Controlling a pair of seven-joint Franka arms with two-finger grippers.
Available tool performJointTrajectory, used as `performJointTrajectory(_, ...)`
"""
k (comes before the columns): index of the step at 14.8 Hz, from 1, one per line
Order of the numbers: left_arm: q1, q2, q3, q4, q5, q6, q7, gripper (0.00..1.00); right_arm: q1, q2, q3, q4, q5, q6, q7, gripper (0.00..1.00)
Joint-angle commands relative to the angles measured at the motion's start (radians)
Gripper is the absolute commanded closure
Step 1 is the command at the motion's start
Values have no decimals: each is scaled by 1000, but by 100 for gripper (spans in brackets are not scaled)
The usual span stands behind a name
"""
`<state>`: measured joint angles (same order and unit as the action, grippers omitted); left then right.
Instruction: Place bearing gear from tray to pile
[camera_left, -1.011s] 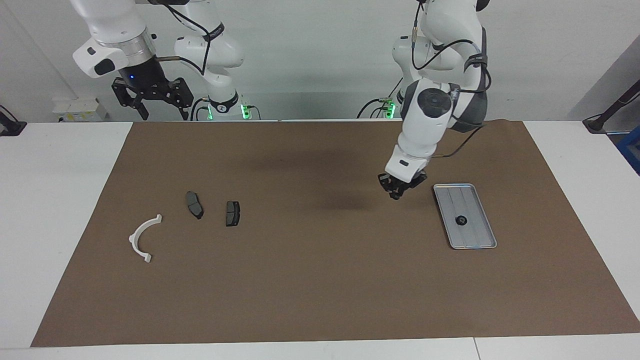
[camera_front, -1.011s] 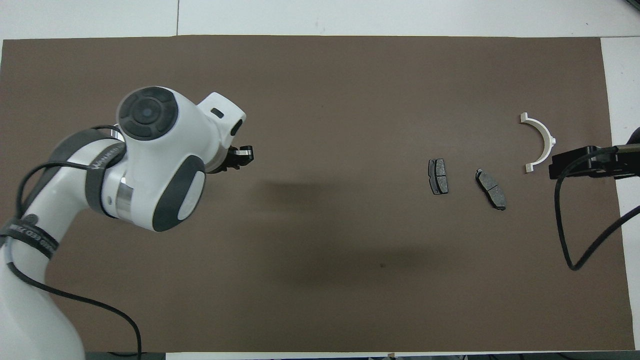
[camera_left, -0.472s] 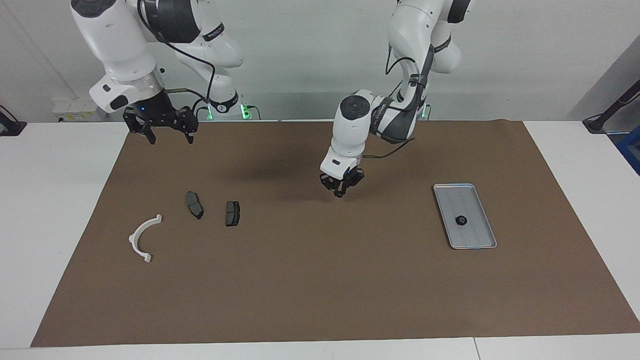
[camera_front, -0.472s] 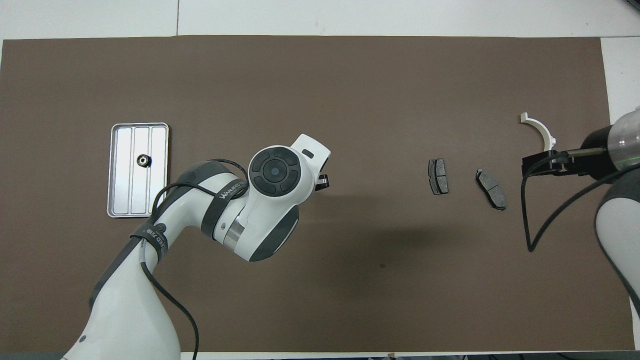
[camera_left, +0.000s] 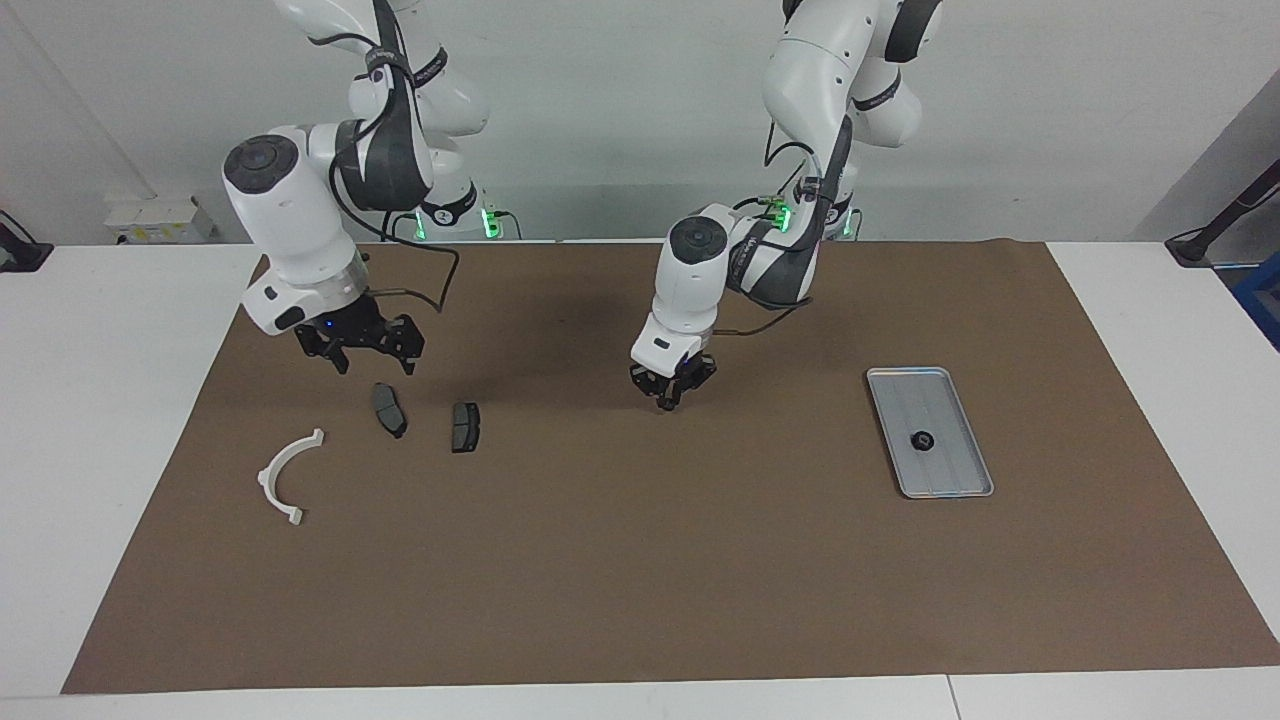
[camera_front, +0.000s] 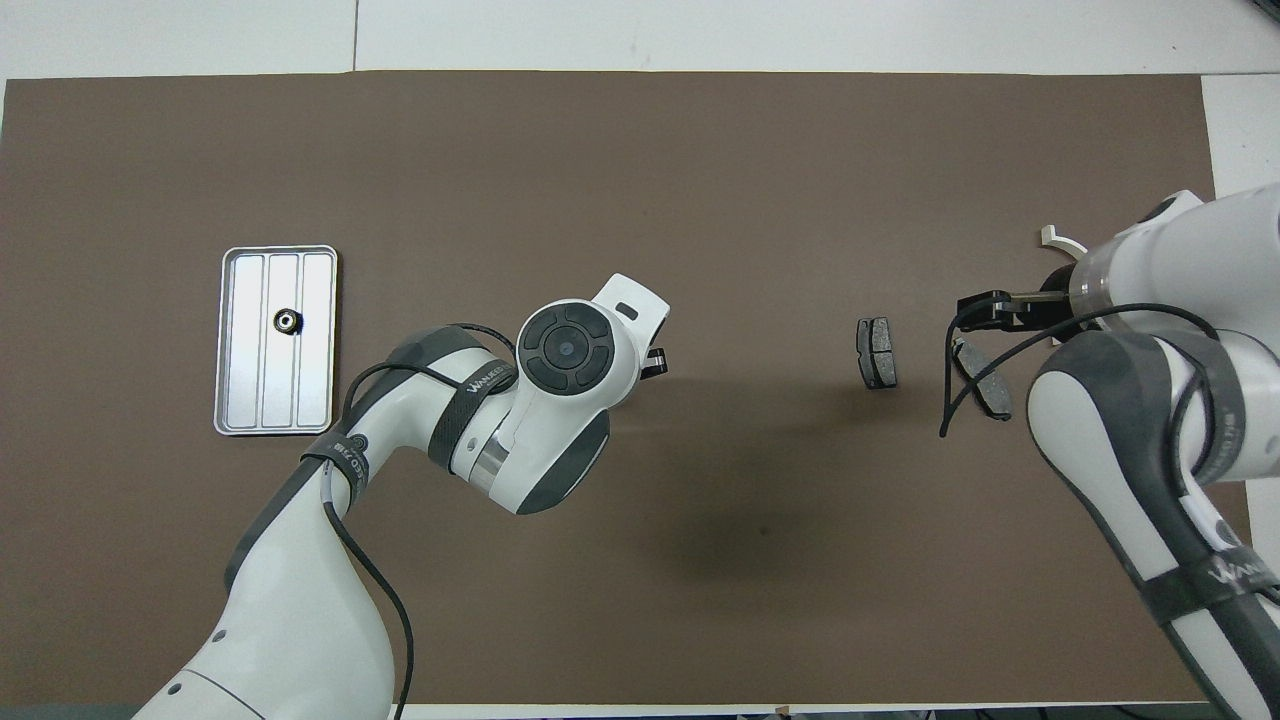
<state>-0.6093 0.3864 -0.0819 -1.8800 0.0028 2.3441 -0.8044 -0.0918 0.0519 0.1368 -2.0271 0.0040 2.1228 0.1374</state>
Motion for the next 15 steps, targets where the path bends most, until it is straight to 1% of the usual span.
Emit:
performJointTrajectory(1, -17, 2, 17, -40, 0, 67, -12, 100, 21, 60, 1, 5, 13, 84, 73, 0)
performJointTrajectory(2, -17, 2, 17, -45, 0, 76, -12, 100, 21, 77, 1, 7, 11, 107, 82, 0)
performJointTrajectory(4, -18, 2, 17, -45, 0, 73, -13, 100, 32, 94, 1, 7, 11, 117, 97, 0)
performJointTrajectory(5, -18, 0, 19, -45, 0, 63, -12, 60, 35, 94, 1, 8, 11, 117, 103, 0)
performJointTrajectory(6, -17, -1, 19, -42, 11, 37, -6, 3, 35, 94, 1, 8, 10, 117, 105, 0)
performJointTrajectory(7, -3, -6, 19, -27, 32, -26, 11, 0, 35, 94, 1, 8, 10, 117, 105, 0)
performJointTrajectory(8, 15, -18, 19, -10, 43, -78, 57, 0, 35, 94, 1, 8, 8, 117, 105, 0)
performJointTrajectory(11, 168, -150, 17, -13, 42, -210, 305, 0, 43, 94, 1, 8, 7, 115, 113, 0)
performJointTrajectory(13, 288, -185, 17, -10, 40, -247, 471, 0, 87, 92, 1, 10, 5, 108, 180, 0)
performJointTrajectory(15, 402, -185, 17, -4, 40, -237, 618, 0, 159, 92, 3, 18, 1, 100, 314, 0)
